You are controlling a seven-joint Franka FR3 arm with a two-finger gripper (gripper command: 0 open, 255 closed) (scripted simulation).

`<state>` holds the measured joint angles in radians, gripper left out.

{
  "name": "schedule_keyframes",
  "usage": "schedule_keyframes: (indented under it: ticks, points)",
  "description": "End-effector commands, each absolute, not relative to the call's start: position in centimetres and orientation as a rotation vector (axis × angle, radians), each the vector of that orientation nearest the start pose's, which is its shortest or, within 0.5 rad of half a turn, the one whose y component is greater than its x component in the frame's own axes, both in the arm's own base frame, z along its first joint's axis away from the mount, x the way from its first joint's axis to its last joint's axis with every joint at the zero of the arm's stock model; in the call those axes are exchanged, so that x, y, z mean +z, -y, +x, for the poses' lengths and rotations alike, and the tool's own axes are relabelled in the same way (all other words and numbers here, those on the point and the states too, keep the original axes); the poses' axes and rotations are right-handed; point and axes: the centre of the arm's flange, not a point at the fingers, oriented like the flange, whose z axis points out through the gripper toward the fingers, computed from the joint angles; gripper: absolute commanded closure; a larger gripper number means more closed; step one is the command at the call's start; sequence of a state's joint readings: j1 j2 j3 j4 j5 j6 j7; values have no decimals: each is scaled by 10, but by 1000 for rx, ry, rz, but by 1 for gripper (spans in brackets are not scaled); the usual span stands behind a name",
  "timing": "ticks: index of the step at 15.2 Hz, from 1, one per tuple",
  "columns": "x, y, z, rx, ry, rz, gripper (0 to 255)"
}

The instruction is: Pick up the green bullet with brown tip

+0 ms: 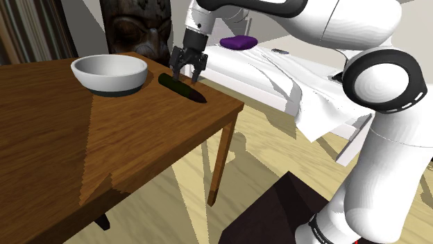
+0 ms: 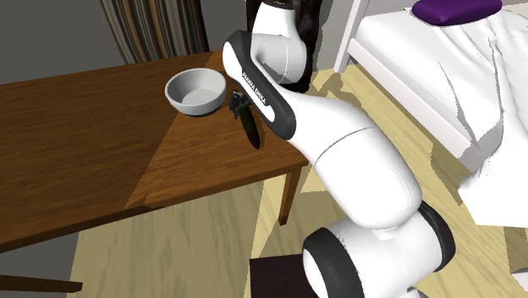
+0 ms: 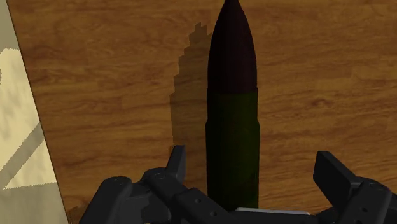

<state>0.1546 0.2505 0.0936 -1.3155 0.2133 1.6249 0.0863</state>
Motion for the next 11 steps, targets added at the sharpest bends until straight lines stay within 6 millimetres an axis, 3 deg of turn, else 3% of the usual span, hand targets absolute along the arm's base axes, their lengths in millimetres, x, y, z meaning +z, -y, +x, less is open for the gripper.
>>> schedule_keyframes:
  ticks: [1, 7, 8, 11]
  points:
    - [595, -170, 616, -31, 223, -2889, 0]
    - [571, -170, 616, -31, 223, -2889, 0]
    - [571, -170, 616, -31, 223, -2889, 255]
    - [571, -170, 616, -31, 223, -2889, 255]
